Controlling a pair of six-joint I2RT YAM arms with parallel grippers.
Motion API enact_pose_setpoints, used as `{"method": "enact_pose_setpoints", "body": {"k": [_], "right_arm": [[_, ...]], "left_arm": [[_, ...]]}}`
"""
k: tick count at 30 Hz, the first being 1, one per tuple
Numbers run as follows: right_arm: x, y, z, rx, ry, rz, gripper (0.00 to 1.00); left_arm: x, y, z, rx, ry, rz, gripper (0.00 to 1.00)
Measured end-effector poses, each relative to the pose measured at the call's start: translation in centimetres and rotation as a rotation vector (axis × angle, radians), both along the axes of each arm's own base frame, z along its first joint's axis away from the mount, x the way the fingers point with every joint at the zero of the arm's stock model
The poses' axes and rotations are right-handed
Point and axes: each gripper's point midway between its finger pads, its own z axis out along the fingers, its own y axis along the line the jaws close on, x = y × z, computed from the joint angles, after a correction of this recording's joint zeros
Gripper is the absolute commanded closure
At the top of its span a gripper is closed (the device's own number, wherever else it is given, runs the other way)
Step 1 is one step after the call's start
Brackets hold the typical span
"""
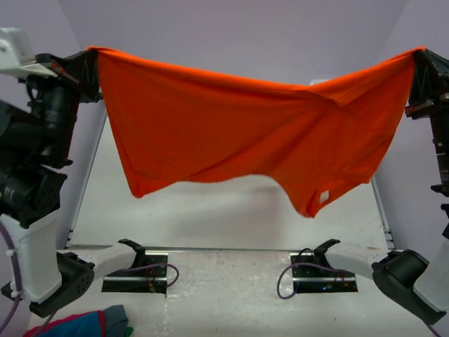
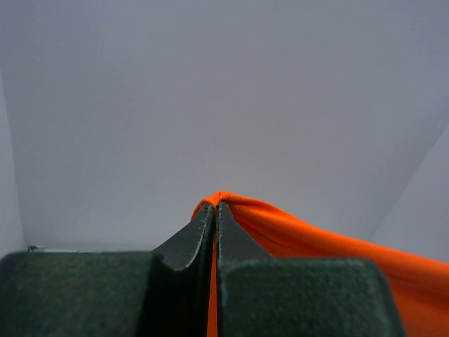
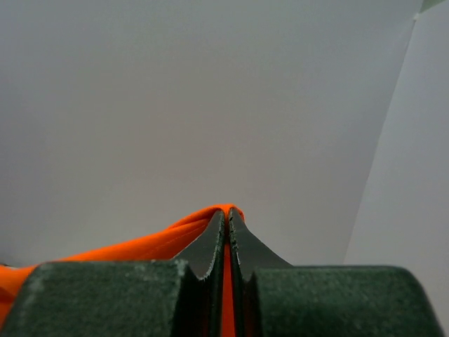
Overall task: Fold and stack the t-shirts
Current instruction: Flatten out the tshirt
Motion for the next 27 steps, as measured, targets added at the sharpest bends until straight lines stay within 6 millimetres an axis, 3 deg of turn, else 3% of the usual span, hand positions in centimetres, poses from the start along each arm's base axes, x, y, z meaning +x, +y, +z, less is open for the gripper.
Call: {"method": "enact_pose_setpoints", "body": {"k": [4, 8, 10, 13, 17, 20, 22, 26, 27], "right_arm": [[3.3, 1.5, -1.4, -0.047, 0.061, -0.024, 1.00], [8.2, 3.1, -3.2, -0.107, 0.137, -0.072, 1.00], [11.1, 3.4, -4.3, -0.130, 0.179, -0.103, 1.00], [15.8, 3.9, -6.4, -0.163, 0.249, -0.144, 1.00], [19.7, 4.9, -9.9, -0.207, 0.350, -0.155, 1.00], [19.7, 5.0, -10.9, -0.218, 0.379, -0.149, 1.00], [18.4, 4.6, -10.4, -0.213, 0.367, -0.146, 1.00], [13.6, 4.3, -7.7, -0.182, 0.285, -0.109, 1.00], [11.0, 4.2, -6.3, -0.162, 0.237, -0.077, 1.00]], "left_arm": [[5.5, -2.7, -3.2, 0.045, 0.110, -0.017, 1.00], [11.3, -4.8, -8.5, 0.105, 0.262, 0.005, 1.00], [14.0, -4.4, -10.9, 0.129, 0.329, 0.034, 1.00], [17.1, -1.6, -13.2, 0.133, 0.394, 0.103, 1.00], [17.8, 1.0, -13.7, 0.124, 0.413, 0.165, 1.00], [16.5, 0.8, -12.3, 0.120, 0.379, 0.140, 1.00], [15.1, 0.7, -11.2, 0.115, 0.349, 0.120, 1.00], [10.8, 0.6, -7.9, 0.098, 0.255, 0.075, 1.00], [9.7, 0.7, -7.1, 0.092, 0.229, 0.066, 1.00]]}}
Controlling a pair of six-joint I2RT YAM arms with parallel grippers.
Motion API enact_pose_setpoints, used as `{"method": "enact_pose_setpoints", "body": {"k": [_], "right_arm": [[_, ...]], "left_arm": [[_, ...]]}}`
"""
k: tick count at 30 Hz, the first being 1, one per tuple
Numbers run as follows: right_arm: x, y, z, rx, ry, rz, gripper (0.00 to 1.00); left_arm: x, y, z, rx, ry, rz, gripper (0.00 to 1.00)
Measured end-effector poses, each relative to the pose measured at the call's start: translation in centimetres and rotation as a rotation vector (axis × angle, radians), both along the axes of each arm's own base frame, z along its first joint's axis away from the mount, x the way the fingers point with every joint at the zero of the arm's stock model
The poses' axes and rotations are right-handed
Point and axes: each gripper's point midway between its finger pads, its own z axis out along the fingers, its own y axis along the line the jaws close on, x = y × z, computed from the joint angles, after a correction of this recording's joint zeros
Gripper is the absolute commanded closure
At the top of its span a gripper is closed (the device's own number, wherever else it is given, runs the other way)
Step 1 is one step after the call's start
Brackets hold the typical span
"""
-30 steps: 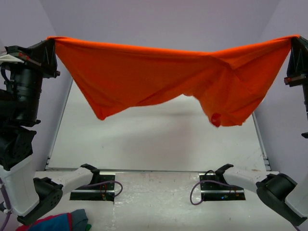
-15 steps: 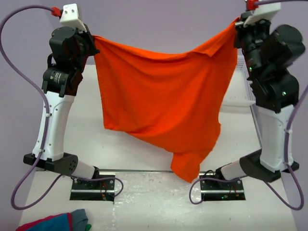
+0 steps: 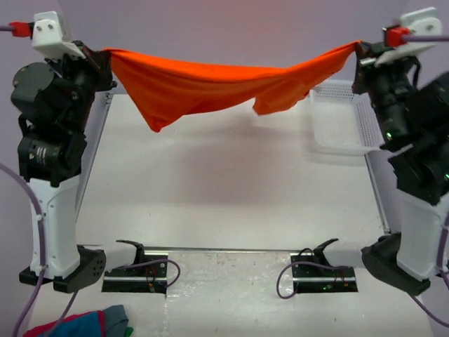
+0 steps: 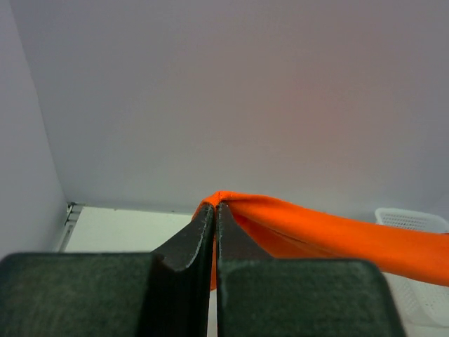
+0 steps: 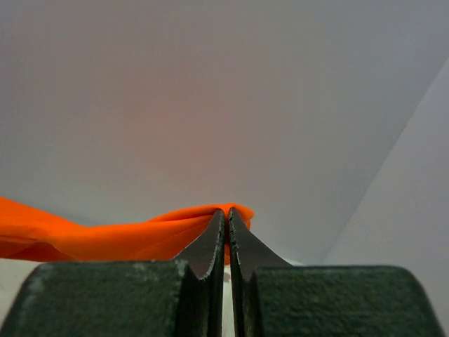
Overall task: Fold and stack the t-shirts
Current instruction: Flatten out the tshirt, then grap the side of the flattened tshirt furthest away from the robot with both arms
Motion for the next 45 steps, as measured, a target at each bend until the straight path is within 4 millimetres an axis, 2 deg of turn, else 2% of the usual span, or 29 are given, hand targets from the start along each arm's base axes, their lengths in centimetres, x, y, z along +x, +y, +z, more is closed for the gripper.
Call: {"method": "enact_pose_setpoints", "body": {"k": [4, 7, 10, 12, 14, 16, 18, 20, 21, 23, 24, 26, 27, 29, 30, 31, 33, 35, 37, 41, 45], "right_arm": [[-6.7, -1.7, 3.6, 0.073, -0.129, 0.070, 1.00], [-11.0, -3.5, 5.8, 0.135, -0.221, 0.110, 1.00], [-14.1, -4.2, 7.3, 0.176, -0.287, 0.168, 1.00], [-14.9, -4.1, 7.8, 0.186, -0.305, 0.200, 1.00], [-14.8, -3.7, 7.7, 0.187, -0.298, 0.214, 1.00], [-13.7, -3.1, 7.4, 0.178, -0.278, 0.214, 1.00], [-11.3, -1.9, 6.7, 0.154, -0.240, 0.200, 1.00], [-7.8, -0.6, 5.7, 0.120, -0.186, 0.163, 1.00], [-5.3, 0.1, 4.9, 0.102, -0.152, 0.134, 1.00], [0.3, 1.7, 2.3, 0.059, -0.068, 0.095, 1.00], [3.6, 2.5, 0.2, 0.032, -0.010, 0.077, 1.00], [9.5, 3.7, -4.4, -0.013, 0.107, 0.050, 1.00], [13.0, 4.3, -7.9, -0.043, 0.190, 0.033, 1.00], [18.1, 5.1, -14.3, -0.089, 0.328, 0.019, 1.00], [20.7, 5.5, -18.6, -0.117, 0.417, 0.012, 1.00], [22.3, 5.6, -21.5, -0.134, 0.475, 0.007, 1.00], [24.8, 5.8, -27.7, -0.169, 0.596, 0.007, 1.00], [26.3, 5.9, -32.6, -0.195, 0.687, 0.002, 1.00], [27.4, 5.9, -35.9, -0.210, 0.742, -0.002, 1.00], [29.1, 6.1, -40.0, -0.222, 0.794, -0.005, 1.00], [30.3, 6.1, -42.6, -0.226, 0.821, -0.007, 1.00]], "left_arm": [[-5.0, 0.3, 3.0, -0.024, -0.098, -0.034, 1.00], [-7.8, 0.2, 4.6, -0.035, -0.154, -0.067, 1.00], [-10.3, 0.0, 6.6, -0.056, -0.217, -0.106, 1.00], [-11.0, -0.4, 7.4, -0.070, -0.241, -0.137, 1.00], [-10.7, -1.1, 7.4, -0.077, -0.237, -0.172, 1.00], [-9.2, -1.9, 6.8, -0.086, -0.211, -0.198, 1.00], [-6.4, -2.6, 5.2, -0.090, -0.158, -0.206, 1.00], [-1.9, -3.4, 2.1, -0.089, -0.061, -0.200, 1.00], [0.8, -3.8, -0.2, -0.085, 0.001, -0.191, 1.00], [6.0, -4.4, -5.3, -0.077, 0.129, -0.165, 1.00], [8.6, -4.7, -8.6, -0.070, 0.198, -0.147, 1.00], [13.2, -5.0, -17.0, -0.048, 0.373, -0.109, 1.00], [14.8, -5.1, -21.8, -0.034, 0.464, -0.091, 1.00], [16.3, -4.7, -30.4, -0.005, 0.635, -0.060, 1.00], [16.5, -4.5, -34.2, 0.005, 0.711, -0.050, 1.00], [16.6, -4.1, -37.1, 0.010, 0.766, -0.040, 1.00], [16.9, -2.8, -41.5, 0.011, 0.845, -0.011, 1.00], [17.7, -1.3, -44.1, 0.002, 0.876, 0.021, 1.00], [18.8, 0.1, -45.9, -0.005, 0.881, 0.050, 1.00], [20.3, 1.9, -48.2, -0.013, 0.871, 0.080, 1.00], [20.8, 2.2, -48.3, -0.012, 0.844, 0.080, 1.00]]}}
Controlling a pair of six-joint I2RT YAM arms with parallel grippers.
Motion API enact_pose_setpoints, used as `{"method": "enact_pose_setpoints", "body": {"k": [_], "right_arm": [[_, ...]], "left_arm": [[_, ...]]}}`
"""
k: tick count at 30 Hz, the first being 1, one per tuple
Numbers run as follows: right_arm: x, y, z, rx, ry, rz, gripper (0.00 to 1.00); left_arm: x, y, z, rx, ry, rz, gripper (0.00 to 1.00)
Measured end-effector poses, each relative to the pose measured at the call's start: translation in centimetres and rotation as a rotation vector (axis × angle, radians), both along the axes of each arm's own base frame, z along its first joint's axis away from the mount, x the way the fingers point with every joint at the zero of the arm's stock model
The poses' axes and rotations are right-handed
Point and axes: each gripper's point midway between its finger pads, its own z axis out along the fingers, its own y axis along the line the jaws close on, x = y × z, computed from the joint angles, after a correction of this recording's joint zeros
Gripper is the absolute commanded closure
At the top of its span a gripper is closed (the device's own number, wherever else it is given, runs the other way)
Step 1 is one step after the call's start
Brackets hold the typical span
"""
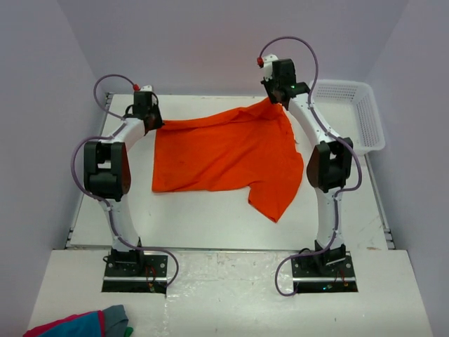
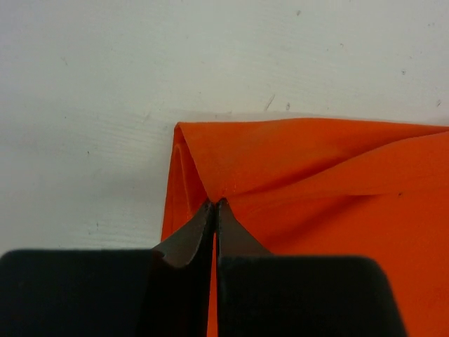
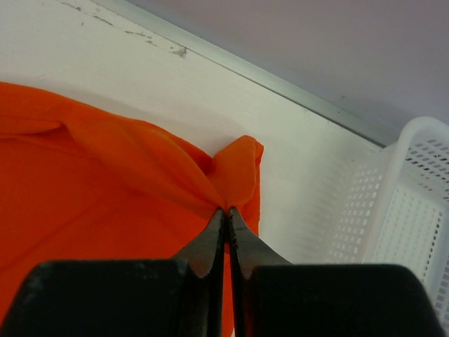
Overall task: Fold and stack the t-shirts
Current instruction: Grap the side of the flattened tshirt furthest away from the robot with both arms
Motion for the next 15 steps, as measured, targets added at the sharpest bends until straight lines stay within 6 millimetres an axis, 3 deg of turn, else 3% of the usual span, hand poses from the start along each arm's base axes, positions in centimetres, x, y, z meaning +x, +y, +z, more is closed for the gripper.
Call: {"method": "enact_pose_setpoints", "body": {"k": [8, 15], "right_arm": [[1.2, -0.9, -1.2, 0.006, 0.004, -0.015, 1.00], [1.0, -2.2, -1.2, 0.000, -0.002, -0.049, 1.00]], "left_arm": [[2.3, 0.7, 0.6, 0.004, -0.048, -0.014, 1.00], [2.6, 1.1, 0.6, 0.000, -0.051, -0.010, 1.00]]}}
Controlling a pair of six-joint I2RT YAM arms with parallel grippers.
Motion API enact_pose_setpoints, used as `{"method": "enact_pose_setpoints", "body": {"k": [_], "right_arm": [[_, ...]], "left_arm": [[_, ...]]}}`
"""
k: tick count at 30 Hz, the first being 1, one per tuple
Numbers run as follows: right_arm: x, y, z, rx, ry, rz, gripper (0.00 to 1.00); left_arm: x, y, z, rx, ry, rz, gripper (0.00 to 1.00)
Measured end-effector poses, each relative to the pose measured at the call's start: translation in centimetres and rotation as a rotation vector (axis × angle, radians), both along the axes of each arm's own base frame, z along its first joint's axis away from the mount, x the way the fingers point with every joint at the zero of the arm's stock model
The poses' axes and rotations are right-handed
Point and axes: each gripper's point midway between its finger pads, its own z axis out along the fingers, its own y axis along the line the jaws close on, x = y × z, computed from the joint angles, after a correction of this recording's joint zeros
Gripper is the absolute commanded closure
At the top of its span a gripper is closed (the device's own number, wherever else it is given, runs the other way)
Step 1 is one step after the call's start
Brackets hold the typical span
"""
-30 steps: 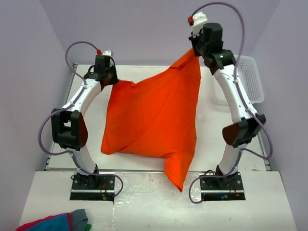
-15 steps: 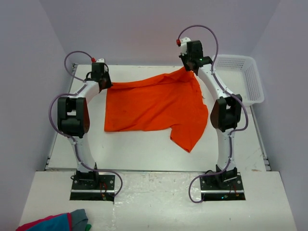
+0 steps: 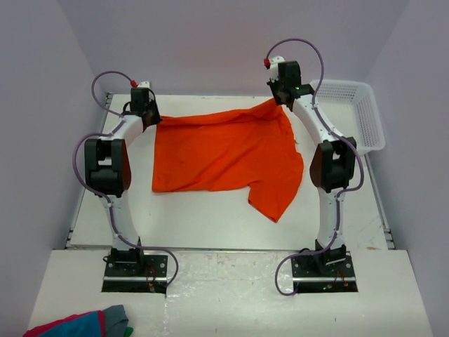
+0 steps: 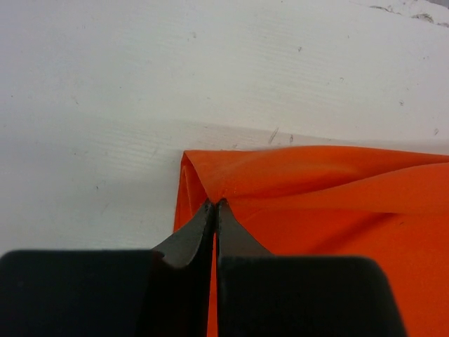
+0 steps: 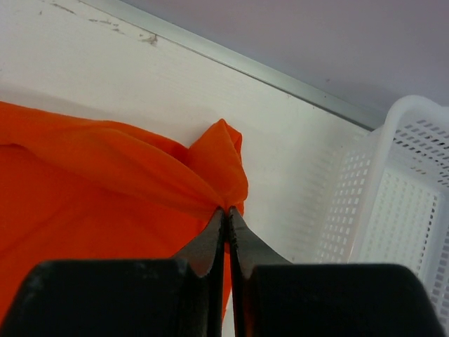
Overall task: Fold and stack the t-shirts
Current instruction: Grap the side of the flattened tshirt furthest away from the robot with both arms, then fold the flattened tshirt in 1/3 of the way
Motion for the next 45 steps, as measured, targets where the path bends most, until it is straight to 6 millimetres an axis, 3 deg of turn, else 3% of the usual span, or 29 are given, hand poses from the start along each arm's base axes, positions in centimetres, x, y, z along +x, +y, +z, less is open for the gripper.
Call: {"method": "enact_pose_setpoints", "body": {"k": [4, 15, 27, 34, 45], "right_arm": [[-1.9, -0.6, 0.0, 0.003, 0.025, -0.016, 1.00], [-6.7, -1.7, 3.6, 0.065, -0.008, -0.074, 1.00], [-9.8, -1.6, -2.0, 0.060, 0.140, -0.107, 1.00], [-11.3, -1.4, -4.3, 0.052, 0.197, -0.131, 1.00], [-12.5, -1.8, -5.1, 0.048, 0.241, -0.187, 1.00]], "left_arm": [[-0.1, 0.1, -0.1, 0.003, 0.002, 0.004, 1.00], [-2.8, 0.1, -1.7, 0.000, 0.059, 0.006, 1.00], [-4.1, 0.5, -0.7, 0.006, 0.064, 0.033, 1.00], [-5.6, 0.5, -2.1, -0.014, 0.116, 0.056, 1.00], [-7.4, 0.5, -3.8, -0.032, 0.188, 0.088, 1.00]]}}
